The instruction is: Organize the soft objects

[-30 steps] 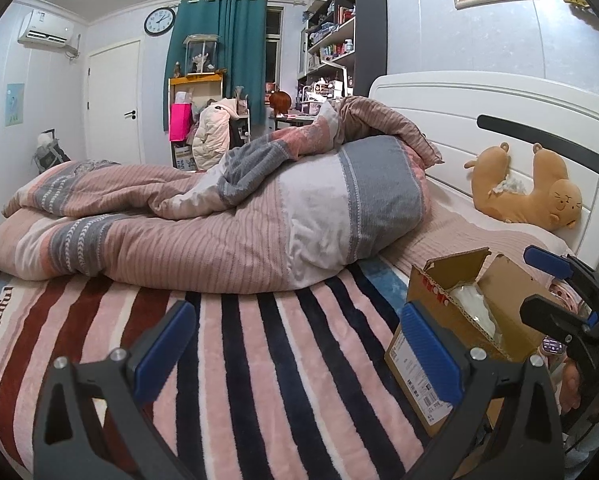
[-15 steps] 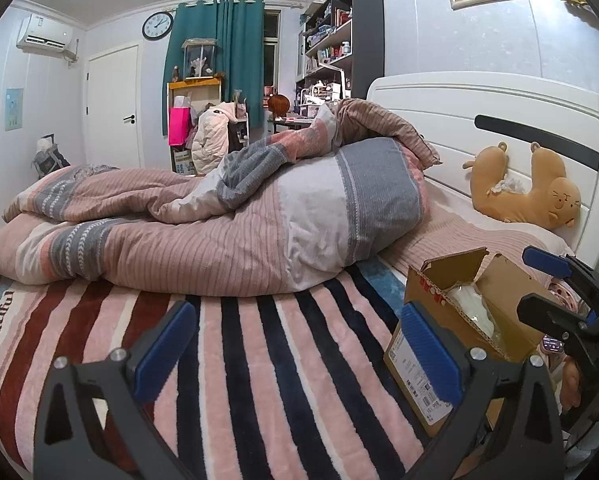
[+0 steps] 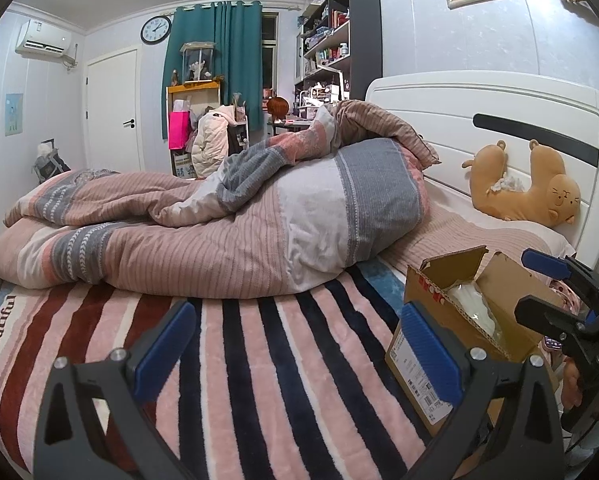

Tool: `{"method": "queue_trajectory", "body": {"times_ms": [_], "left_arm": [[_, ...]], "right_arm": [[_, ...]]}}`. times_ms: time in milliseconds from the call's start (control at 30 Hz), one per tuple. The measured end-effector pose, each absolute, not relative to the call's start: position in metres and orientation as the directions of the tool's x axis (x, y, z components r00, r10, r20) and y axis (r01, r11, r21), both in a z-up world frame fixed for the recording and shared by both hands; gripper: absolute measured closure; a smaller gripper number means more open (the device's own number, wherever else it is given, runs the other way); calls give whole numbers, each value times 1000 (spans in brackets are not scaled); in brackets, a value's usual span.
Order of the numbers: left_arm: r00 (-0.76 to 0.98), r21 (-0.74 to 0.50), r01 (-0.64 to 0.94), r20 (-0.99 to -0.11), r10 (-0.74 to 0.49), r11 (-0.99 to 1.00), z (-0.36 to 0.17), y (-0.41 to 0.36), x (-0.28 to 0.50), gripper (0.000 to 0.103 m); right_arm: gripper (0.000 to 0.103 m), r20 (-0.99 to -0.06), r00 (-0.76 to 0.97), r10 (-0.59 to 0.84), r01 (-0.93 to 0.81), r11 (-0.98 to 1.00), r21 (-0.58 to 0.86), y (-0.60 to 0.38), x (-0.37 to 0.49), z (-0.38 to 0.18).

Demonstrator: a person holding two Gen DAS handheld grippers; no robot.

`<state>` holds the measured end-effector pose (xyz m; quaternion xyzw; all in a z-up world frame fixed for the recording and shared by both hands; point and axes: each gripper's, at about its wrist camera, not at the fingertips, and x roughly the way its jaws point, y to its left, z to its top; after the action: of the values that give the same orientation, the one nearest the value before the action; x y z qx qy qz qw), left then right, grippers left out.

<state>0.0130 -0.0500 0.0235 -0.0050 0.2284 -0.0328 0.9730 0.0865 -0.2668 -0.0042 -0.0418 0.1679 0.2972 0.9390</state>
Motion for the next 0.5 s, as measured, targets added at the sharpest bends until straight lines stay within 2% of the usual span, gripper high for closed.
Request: {"method": "queue_trajectory", "body": {"times_ms": [500], "left_arm": [[894, -24, 62, -444, -67, 998, 23, -50, 13, 1]], "right_arm": [[0, -340, 768, 542, -568, 822, 26, -266, 84, -6]]}}
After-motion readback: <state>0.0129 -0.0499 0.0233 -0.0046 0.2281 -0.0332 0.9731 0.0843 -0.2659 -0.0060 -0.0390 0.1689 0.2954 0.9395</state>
